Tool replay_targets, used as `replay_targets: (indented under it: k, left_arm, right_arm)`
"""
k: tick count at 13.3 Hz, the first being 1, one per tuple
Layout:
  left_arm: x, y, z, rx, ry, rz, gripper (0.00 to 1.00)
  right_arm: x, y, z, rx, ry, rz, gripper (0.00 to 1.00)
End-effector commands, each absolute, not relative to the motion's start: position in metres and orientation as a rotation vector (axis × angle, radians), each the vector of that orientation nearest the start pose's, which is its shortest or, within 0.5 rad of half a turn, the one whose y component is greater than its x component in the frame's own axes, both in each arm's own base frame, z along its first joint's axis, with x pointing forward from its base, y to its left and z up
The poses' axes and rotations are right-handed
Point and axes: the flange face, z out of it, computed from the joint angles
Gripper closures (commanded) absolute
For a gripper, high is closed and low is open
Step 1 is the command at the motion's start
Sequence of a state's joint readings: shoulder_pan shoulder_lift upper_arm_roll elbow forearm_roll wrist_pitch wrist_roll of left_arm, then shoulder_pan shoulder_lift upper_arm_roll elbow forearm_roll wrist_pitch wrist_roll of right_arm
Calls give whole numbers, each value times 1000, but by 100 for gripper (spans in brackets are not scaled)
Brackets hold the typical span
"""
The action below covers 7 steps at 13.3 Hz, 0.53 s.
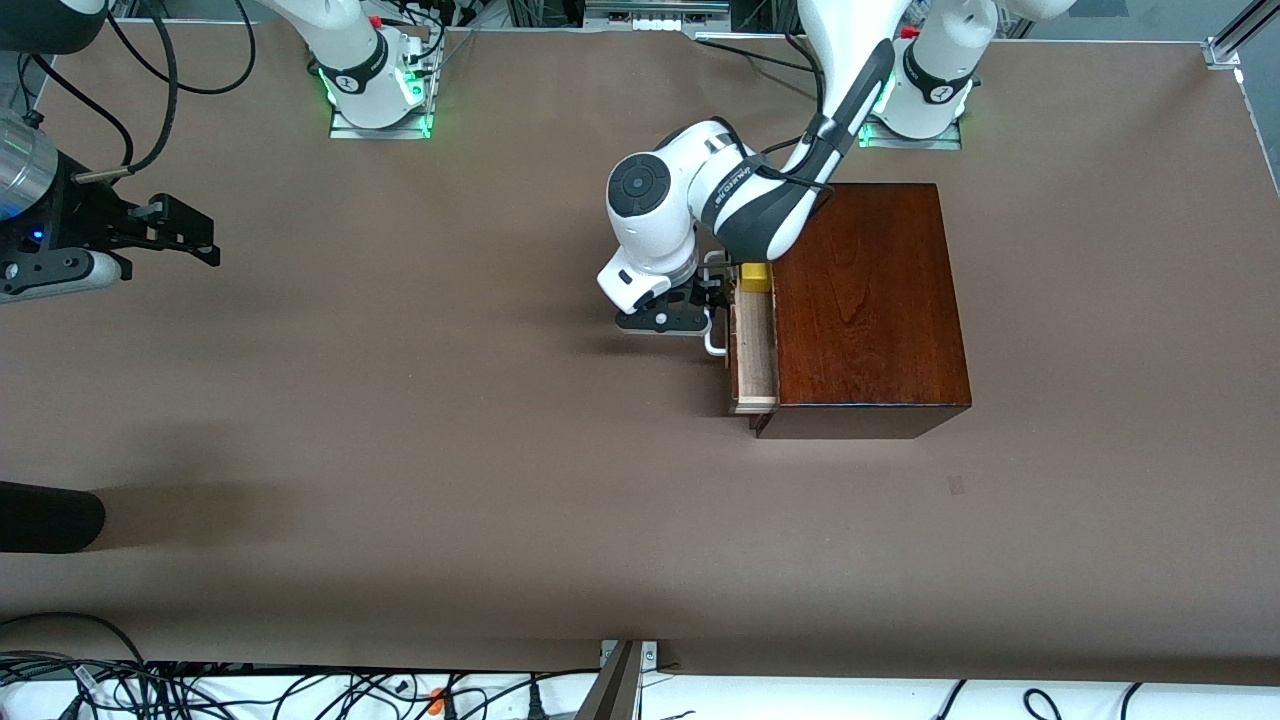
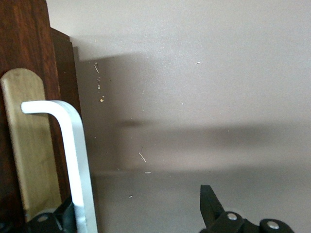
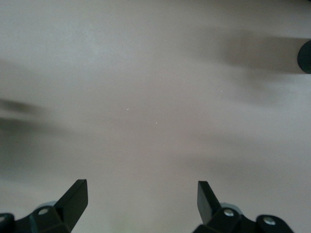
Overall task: Open drawer, take yellow block, close drawer
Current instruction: 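Pull the drawer out of the box with the left gripper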
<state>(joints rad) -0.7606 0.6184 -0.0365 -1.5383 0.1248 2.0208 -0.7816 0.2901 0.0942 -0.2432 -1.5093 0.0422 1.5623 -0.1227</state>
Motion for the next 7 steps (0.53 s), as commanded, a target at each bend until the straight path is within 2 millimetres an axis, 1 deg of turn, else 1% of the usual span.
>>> replay_targets:
  k: [1, 2, 6, 7]
  left_arm:
    - [479, -532, 275, -3120, 59, 73, 0]
    - [481, -535, 278, -3137, 51, 66, 0]
    - [487, -533, 283, -3150, 39, 46, 0]
    - [489, -536, 288, -3165, 32, 28, 0]
  right_arm:
    - [581, 37, 606, -3103, -242, 49, 0]
    - [581, 38, 606, -3101, -244, 49, 0]
    - [582, 36, 606, -3103, -240, 46, 0]
    - [582, 36, 606, -3103, -242, 46, 0]
